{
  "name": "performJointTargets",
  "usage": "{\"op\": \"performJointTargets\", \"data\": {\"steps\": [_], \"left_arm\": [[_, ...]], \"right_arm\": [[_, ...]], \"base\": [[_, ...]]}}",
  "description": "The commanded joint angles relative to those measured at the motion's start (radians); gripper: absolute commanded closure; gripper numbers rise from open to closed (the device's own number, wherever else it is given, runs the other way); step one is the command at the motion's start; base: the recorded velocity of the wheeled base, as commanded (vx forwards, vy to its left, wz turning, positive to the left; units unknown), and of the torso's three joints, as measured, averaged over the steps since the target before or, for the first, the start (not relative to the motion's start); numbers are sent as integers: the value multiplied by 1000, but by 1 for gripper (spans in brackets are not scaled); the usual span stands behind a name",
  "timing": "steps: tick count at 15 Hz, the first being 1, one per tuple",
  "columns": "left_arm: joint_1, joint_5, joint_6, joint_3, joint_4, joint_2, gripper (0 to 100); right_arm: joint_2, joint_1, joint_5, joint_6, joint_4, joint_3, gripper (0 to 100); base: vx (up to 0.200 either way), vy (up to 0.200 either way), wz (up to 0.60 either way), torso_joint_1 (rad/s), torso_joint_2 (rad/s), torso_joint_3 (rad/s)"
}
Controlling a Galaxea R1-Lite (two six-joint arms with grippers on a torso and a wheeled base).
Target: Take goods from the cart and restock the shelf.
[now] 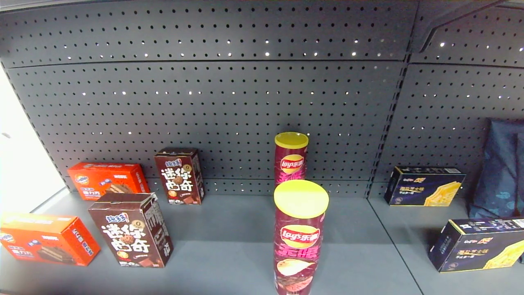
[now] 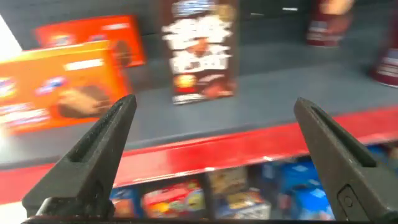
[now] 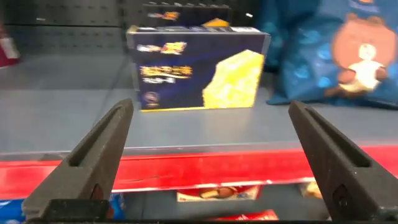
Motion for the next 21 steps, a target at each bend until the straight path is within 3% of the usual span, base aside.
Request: {"op": "performJointTargets", "data": {"steps": [1,3,5,7,9,21], "left_arm": [[0,91,0,2,33,-9,0],[0,131,-6,2,50,-9,0],[0,107,-6,0,51,-9,0],[-3,59,1,0,53,-9,0],[-5,56,4,0,53,-9,0],[-2,75,-16,0,51,-9,0]], "right_arm": [[0,0,-19,4,-9,2,0],[0,0,-125,31,-16,8,0],[0,0,-136,36,-16,11,0],[0,0,65,103,7,12,0],[0,0,137,66,33,12,0],[0,0,151,59,33,12,0]], "base": [[0,0,0,0,0,0],[0,0,0,0,0,0],[0,0,0,0,0,0],[0,0,0,0,0,0],[0,0,0,0,0,0],[-17,0,0,1,1,0]]}}
